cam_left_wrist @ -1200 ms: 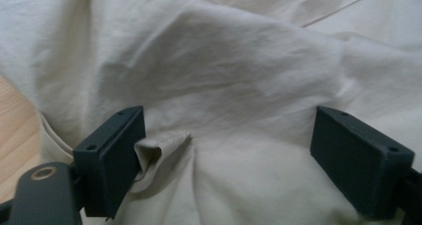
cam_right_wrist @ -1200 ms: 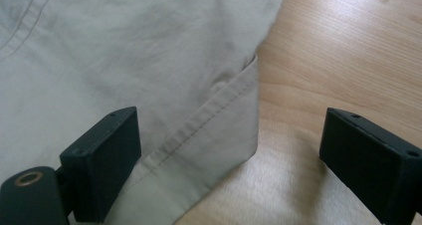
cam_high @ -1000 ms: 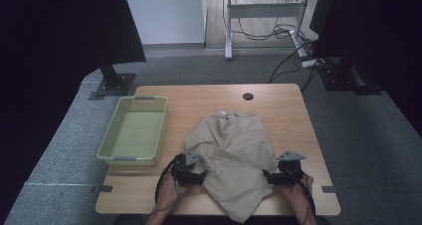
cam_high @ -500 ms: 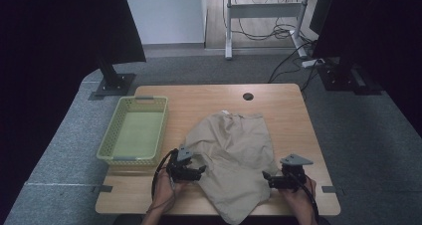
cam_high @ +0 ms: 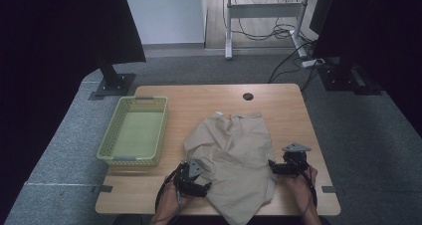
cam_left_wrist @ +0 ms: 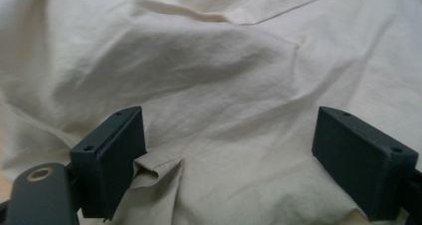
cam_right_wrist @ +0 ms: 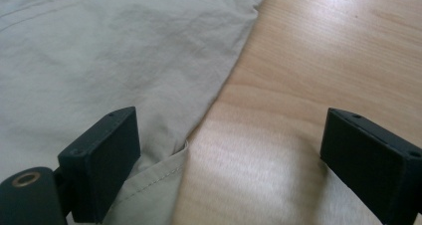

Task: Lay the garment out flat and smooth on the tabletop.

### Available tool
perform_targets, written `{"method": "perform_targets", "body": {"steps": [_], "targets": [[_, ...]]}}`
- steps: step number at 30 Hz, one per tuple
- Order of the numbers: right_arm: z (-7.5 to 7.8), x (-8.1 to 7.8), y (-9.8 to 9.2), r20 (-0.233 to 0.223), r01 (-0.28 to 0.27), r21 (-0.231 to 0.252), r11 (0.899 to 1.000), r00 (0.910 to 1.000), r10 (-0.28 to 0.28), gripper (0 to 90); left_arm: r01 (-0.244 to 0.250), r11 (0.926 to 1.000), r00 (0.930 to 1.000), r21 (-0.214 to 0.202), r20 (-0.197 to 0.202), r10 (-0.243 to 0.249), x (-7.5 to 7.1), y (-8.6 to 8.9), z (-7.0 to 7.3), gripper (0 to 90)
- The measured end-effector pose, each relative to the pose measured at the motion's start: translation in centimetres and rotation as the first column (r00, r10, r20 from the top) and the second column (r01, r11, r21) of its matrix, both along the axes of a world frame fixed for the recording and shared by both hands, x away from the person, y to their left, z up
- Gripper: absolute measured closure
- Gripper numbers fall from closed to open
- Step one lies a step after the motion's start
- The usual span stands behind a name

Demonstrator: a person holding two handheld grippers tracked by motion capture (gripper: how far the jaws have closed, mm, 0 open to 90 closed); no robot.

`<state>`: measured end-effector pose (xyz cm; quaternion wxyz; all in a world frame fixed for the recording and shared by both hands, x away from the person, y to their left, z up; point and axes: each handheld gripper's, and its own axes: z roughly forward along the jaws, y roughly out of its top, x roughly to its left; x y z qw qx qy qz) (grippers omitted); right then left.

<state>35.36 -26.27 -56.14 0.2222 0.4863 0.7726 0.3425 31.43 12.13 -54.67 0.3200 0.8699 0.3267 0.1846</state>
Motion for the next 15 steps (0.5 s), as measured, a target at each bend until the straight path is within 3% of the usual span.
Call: {"method": "perform_targets", "body": {"steps": [5, 11, 14, 15], "targets": [[0.3, -1.9, 0.6, -0.008, -0.022, -0.029, 0.999, 0.9997, 0.022, 10.0, -0.049, 0.9986, 0.9987, 0.023, 0.019, 0.048, 2.1, 0.9, 0.2, 13.6], [0.3, -4.6, 1.7, -0.029, -0.073, -0.014, 0.997, 0.9969, 0.073, 11.3, -0.101, 0.9947, 0.9949, 0.018, 0.011, 0.101, 4.9, 1.9, 0.2, 14.1], [0.2, -5.2, 2.1, -0.042, -0.093, 0.005, 0.996, 0.9948, 0.093, 11.2, -0.107, 0.9936, 0.9941, 0.037, 0.026, 0.106, 5.3, 2.2, 1.0, 16.6], [0.3, -5.2, 2.1, -0.049, -0.102, 0.007, 0.995, 0.9936, 0.102, 11.3, -0.104, 0.9945, 0.9941, 0.012, 0.034, 0.103, 5.2, 2.4, 1.6, 16.4]]}}
